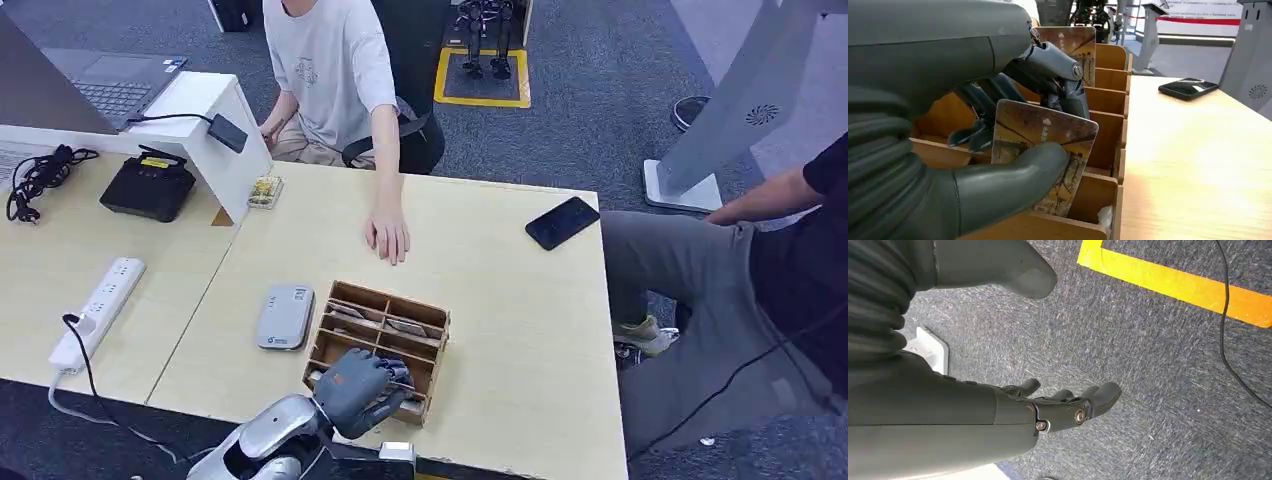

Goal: Pass the card to the sensor for recognition and then transmit it.

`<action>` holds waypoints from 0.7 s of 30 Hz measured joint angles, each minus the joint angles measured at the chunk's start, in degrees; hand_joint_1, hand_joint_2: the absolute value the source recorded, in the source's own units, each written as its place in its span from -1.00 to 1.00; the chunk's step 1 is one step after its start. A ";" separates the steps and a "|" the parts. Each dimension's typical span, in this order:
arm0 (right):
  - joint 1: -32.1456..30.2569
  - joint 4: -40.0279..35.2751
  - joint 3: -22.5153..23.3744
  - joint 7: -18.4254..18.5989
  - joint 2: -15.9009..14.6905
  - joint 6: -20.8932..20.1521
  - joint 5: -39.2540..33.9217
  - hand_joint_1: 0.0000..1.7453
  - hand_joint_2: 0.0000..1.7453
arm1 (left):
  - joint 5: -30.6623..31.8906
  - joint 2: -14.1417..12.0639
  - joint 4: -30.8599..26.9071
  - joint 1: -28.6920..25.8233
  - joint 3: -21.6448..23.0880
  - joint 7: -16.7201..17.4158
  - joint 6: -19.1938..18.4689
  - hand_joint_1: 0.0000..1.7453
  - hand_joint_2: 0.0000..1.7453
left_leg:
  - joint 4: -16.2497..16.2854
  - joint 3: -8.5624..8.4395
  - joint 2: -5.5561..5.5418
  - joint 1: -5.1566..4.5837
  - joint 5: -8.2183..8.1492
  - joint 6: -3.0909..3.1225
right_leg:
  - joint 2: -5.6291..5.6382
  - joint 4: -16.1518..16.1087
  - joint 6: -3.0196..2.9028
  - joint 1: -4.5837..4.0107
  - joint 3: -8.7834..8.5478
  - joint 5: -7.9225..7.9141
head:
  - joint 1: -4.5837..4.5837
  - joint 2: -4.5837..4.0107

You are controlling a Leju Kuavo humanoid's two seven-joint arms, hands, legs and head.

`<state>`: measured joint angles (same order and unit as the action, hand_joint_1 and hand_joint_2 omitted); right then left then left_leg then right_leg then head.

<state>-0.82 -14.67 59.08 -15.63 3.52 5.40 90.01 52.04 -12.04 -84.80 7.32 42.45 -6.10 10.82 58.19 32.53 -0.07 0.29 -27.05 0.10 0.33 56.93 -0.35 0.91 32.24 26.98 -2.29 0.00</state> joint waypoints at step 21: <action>0.24 0.66 0.04 -1.53 -0.24 0.02 0.00 -1.00 1.00 | -32.90 -15.66 -9.64 21.11 -13.38 -4.78 -17.34 1.00 1.00 | 0.01 0.24 -0.03 0.44 0.42 -0.38 | -0.02 0.06 -0.43 -0.40 0.24 -0.35 | 0.02 0.00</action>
<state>-0.58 -14.01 59.12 -17.16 3.28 5.42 90.01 19.14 -27.70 -94.45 28.44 29.06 -10.88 -6.52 58.20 32.77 -0.10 0.74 -26.63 -0.28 0.31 56.99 -0.78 0.51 32.48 26.63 -2.27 0.00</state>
